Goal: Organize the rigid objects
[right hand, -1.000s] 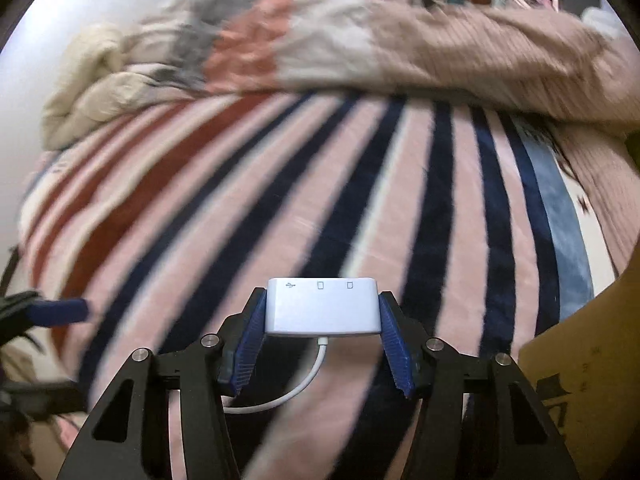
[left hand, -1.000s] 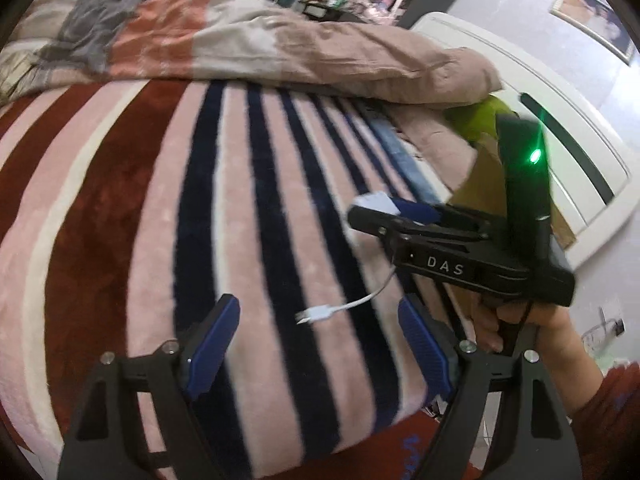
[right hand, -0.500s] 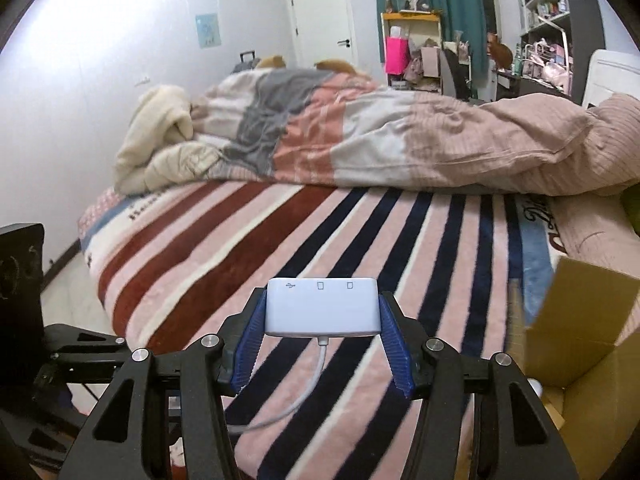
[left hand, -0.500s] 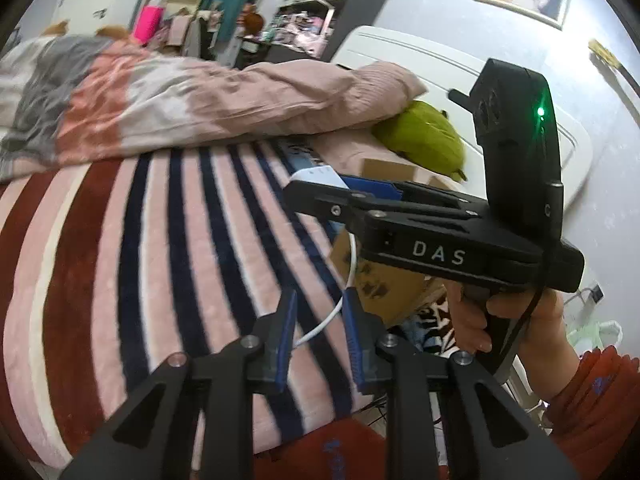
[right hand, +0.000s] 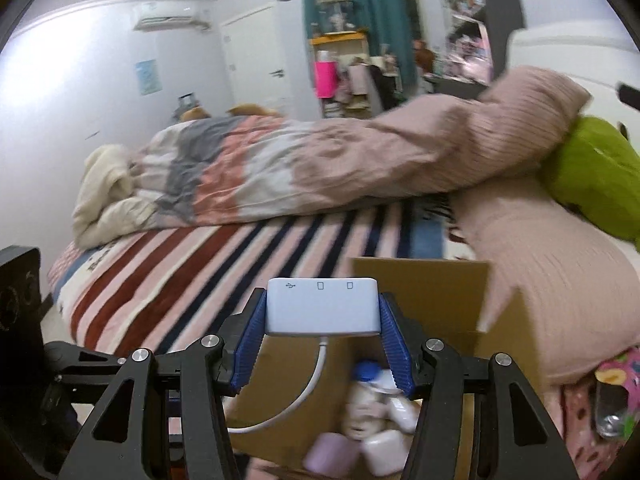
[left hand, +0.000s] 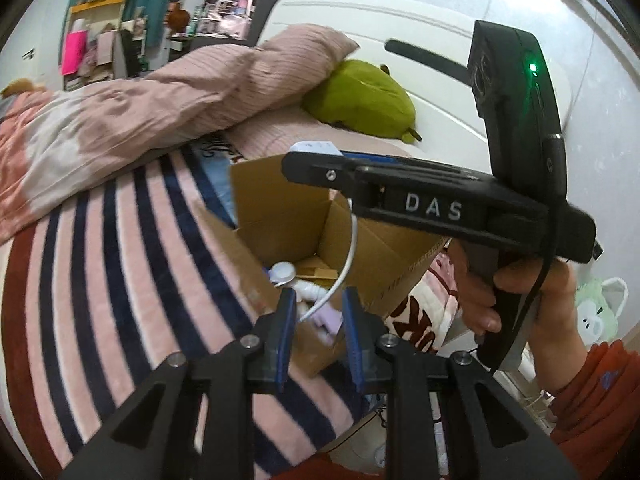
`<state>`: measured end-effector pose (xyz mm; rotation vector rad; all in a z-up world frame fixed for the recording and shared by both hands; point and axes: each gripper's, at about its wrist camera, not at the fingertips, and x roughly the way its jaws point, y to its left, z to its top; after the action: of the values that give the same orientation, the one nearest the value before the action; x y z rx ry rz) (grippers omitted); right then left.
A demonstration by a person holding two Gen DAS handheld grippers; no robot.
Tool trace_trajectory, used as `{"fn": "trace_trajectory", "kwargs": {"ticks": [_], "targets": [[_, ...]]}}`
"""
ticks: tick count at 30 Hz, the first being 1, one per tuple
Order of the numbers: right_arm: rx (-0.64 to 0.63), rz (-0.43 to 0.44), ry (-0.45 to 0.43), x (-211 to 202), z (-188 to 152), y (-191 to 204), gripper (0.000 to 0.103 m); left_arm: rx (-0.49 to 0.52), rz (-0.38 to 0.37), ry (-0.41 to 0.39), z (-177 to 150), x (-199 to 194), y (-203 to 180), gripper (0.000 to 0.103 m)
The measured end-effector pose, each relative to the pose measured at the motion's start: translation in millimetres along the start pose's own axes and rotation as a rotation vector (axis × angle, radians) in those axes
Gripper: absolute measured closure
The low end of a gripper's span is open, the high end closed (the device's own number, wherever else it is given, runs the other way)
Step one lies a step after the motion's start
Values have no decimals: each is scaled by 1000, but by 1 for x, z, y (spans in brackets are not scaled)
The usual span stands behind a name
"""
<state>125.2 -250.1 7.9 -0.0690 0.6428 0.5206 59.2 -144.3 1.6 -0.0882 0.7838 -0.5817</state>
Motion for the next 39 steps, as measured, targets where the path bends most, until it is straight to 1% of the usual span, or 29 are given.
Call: {"fn": "trace_trajectory", "kwargs": {"ticks": [3,6,9,11,12,13,14,16,17,18,19,20,22,23,24,25,28,30,32,33,35,37,39], "targets": [[39,-19,30,3,-1,-27,52,21,-8,20,9,15,-4,82],[41,-56,53,9,-5,-42,52,38,3,42,18,31,-10,82],[45,-77,72,13,-9,-52,52,30,-11,45,21,38,-12,81],[44,-78,94,12,-11,-56,52,21,-4,48,24,43,-10,68],[38,-84,98,12,-11,-55,52,18,11,44,24,43,-10,50],[28,-92,101,11,-11,-54,49,18,26,31,24,41,-10,37],[11,-109,102,11,-11,-51,42,20,31,22,23,38,-10,33],[-15,-128,92,8,-13,-45,35,18,31,5,22,29,-8,28],[-22,-130,92,7,-13,-43,35,15,41,-2,22,25,-8,26],[-26,-128,94,6,-13,-41,35,10,58,-9,21,20,-6,22],[-29,-124,96,5,-14,-39,35,3,87,-26,20,12,-4,20],[-30,-118,96,3,-14,-37,34,-2,103,-36,20,7,-2,20],[-37,-106,83,-2,-14,-32,33,-14,142,-60,16,-8,2,16],[-38,-97,69,-5,-13,-29,28,-19,169,-78,13,-16,4,15],[-39,-86,52,-10,-12,-26,24,-23,191,-93,11,-23,6,15],[-42,-78,36,-14,-12,-22,18,-29,217,-116,9,-33,8,15],[-64,-57,-23,-27,-9,-10,15,-59,268,-172,2,-59,17,14],[-75,-42,-59,-37,-7,-1,11,-81,311,-205,-4,-78,23,13],[-82,-24,-101,-46,-6,6,6,-100,365,-232,-9,-93,29,8],[-90,-18,-123,-51,-5,9,5,-107,391,-244,-12,-99,31,1],[-118,-8,-169,-61,-6,17,0,-123,442,-275,-17,-113,36,1],[-143,5,-197,-68,-8,25,0,-142,470,-290,-22,-121,40,1],[-175,6,-205,-71,-11,35,0,-163,493,-301,-28,-130,45,1]]}}
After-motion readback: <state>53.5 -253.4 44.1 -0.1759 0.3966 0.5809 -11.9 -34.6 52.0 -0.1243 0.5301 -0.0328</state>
